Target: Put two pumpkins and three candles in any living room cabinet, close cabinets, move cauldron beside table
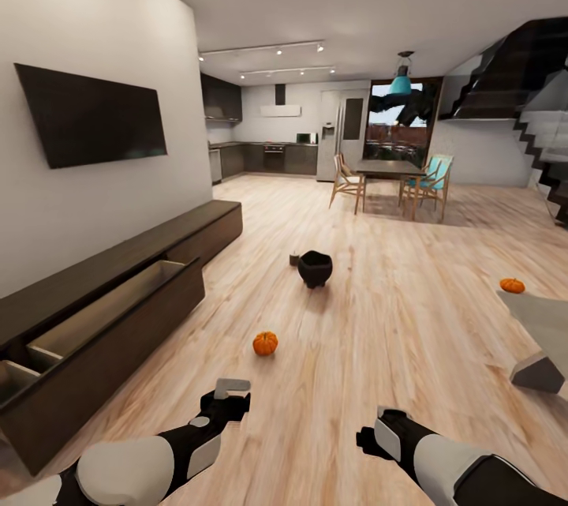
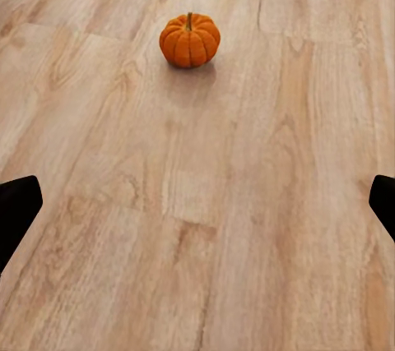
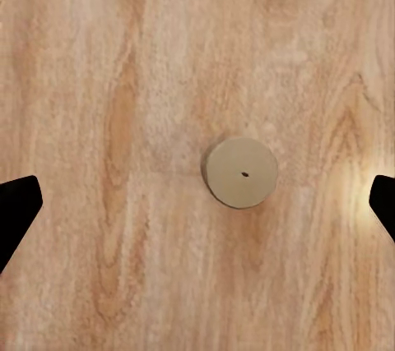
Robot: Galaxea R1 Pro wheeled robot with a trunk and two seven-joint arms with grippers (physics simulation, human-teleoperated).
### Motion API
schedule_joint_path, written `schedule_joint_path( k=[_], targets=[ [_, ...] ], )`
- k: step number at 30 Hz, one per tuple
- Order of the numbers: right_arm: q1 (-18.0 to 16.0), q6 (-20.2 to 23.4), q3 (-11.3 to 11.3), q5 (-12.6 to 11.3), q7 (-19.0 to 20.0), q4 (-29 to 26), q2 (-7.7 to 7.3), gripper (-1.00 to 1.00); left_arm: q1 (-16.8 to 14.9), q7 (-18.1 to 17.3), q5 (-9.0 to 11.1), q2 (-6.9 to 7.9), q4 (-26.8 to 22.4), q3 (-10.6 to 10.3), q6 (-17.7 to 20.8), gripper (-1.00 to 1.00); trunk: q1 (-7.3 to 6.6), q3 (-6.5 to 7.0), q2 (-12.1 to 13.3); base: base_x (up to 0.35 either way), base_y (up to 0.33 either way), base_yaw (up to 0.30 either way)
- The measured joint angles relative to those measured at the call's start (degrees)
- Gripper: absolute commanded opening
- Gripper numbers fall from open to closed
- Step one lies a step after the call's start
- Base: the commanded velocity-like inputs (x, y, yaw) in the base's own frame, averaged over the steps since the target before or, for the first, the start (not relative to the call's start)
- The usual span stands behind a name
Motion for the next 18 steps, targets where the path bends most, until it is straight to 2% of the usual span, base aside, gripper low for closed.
schedule_joint_path(
  k=[4, 12, 18],
  targets=[
    [0.0, -0.1, -0.1, -0.1, 0.0, 0.0, -0.04, 1.00, 0.0, -0.2, -0.1, 0.02, -0.4, 0.0, 0.1, 1.00, 0.02, 0.01, 0.0, 0.091, 0.000, -0.103],
    [0.0, -0.1, -0.4, -0.2, 0.0, 0.0, -0.08, 1.00, 0.0, -0.1, -2.0, 0.08, -1.5, 0.0, 0.1, 1.00, 0.03, 0.21, 0.0, 0.010, 0.000, -0.247],
    [0.0, -1.0, -0.4, -0.2, 0.1, 0.0, 0.04, 1.00, 0.0, -0.1, -2.2, 0.09, -1.6, 0.0, 0.1, 1.00, 1.34, -0.83, -2.4, 0.000, 0.000, -0.053]
  ],
)
